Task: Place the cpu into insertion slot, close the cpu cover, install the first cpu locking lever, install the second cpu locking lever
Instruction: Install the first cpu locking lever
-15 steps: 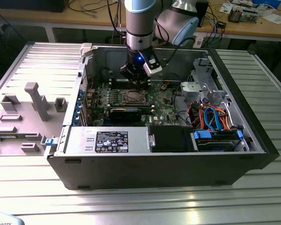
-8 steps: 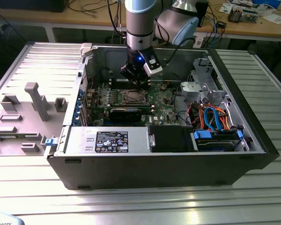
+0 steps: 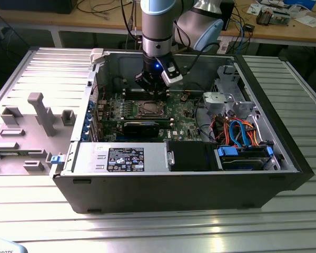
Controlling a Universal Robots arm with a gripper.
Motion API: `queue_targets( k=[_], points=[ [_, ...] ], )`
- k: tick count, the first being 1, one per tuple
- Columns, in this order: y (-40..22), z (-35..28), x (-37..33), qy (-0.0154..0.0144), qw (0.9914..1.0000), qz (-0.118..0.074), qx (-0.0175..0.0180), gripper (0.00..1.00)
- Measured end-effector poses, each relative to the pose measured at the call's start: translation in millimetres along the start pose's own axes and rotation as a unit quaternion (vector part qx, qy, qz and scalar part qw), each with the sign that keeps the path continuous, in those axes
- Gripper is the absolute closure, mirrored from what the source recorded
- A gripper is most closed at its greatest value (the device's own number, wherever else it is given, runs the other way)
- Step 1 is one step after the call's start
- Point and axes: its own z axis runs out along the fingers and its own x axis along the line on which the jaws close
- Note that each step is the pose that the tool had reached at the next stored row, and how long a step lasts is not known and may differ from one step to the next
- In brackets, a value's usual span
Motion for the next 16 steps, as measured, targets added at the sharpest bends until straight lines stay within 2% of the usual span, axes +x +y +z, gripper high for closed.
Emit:
queue_targets(
  k=[11, 16],
  points=[
    [-0.1, 0.1, -0.1, 0.0001, 1.0, 0.0, 0.0007, 0.89],
    [-0.1, 0.7, -0.4, 0.0002, 1.0, 0.0, 0.0026, 0.89]
  ],
)
